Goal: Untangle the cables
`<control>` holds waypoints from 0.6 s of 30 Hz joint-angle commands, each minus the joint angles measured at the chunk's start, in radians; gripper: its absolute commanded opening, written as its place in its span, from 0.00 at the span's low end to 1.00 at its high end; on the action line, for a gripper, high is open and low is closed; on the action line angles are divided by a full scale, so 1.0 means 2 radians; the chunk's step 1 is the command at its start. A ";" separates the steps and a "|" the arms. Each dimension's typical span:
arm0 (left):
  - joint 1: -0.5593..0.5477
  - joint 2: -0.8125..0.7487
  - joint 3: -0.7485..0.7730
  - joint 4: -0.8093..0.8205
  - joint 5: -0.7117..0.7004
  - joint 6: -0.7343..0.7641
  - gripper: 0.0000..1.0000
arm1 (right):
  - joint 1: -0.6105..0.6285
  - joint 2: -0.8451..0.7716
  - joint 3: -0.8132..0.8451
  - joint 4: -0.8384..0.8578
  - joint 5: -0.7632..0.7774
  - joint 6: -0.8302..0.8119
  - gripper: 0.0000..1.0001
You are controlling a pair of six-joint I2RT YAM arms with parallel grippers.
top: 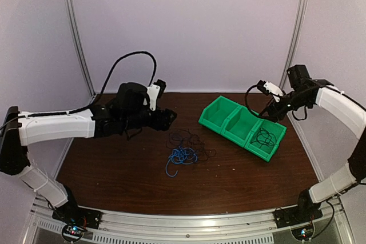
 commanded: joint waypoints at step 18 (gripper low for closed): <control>0.214 0.032 -0.013 0.020 0.198 -0.064 0.68 | 0.327 0.254 0.216 -0.062 0.033 -0.122 0.38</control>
